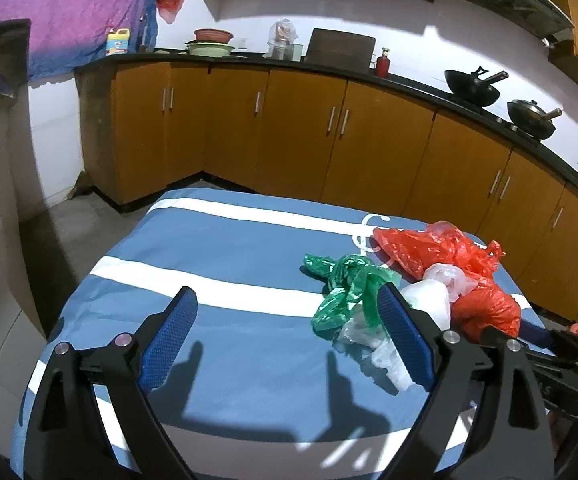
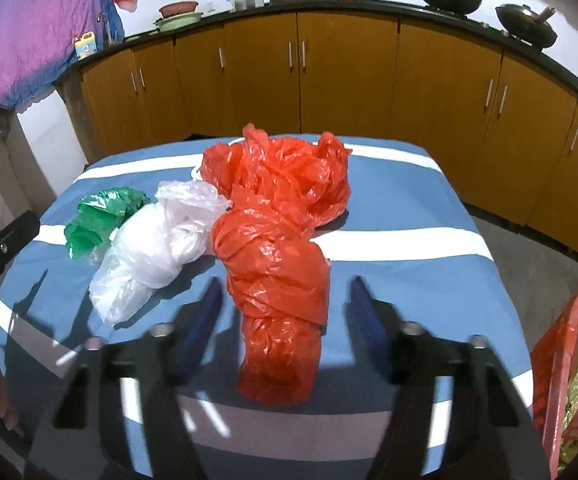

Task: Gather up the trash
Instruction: 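Grasp red bag with right tool while left tool grasps green bag, then carry the red and green bags over the wastebasket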

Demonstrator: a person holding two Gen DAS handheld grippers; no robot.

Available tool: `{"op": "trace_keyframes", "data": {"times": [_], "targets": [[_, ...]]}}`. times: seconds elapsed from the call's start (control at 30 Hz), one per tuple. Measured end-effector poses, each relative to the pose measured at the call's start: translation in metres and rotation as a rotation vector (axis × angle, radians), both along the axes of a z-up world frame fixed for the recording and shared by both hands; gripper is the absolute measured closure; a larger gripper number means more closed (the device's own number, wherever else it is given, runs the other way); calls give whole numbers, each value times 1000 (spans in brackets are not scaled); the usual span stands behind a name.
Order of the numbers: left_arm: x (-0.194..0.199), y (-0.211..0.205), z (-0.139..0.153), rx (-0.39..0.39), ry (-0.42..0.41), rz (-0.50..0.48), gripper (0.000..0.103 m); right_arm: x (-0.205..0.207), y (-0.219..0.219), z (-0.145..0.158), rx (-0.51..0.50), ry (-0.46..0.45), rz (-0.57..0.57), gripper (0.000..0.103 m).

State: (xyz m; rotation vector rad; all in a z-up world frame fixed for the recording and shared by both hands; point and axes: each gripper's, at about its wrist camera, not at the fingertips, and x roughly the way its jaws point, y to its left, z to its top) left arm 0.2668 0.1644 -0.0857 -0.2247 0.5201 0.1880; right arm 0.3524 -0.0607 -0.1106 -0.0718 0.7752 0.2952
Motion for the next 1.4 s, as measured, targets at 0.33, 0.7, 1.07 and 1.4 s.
{"op": "trace_keyframes", "data": {"times": [0.33,0.7,1.07,1.4], "targets": [[17,-16,0,8,4,-46,12,-17,-16,4,35,-36,-27,69],[55,-32,-7,43,110,-78,24,-37,-40,8,65,-62,-60,70],[62,-28,-19,-18,193,-113,79,-41,-47,8,83,-63,-77,70],[42,-19,-10,-31,159,-112,89,-52,-55,18,92,-84,-91,70]]}}
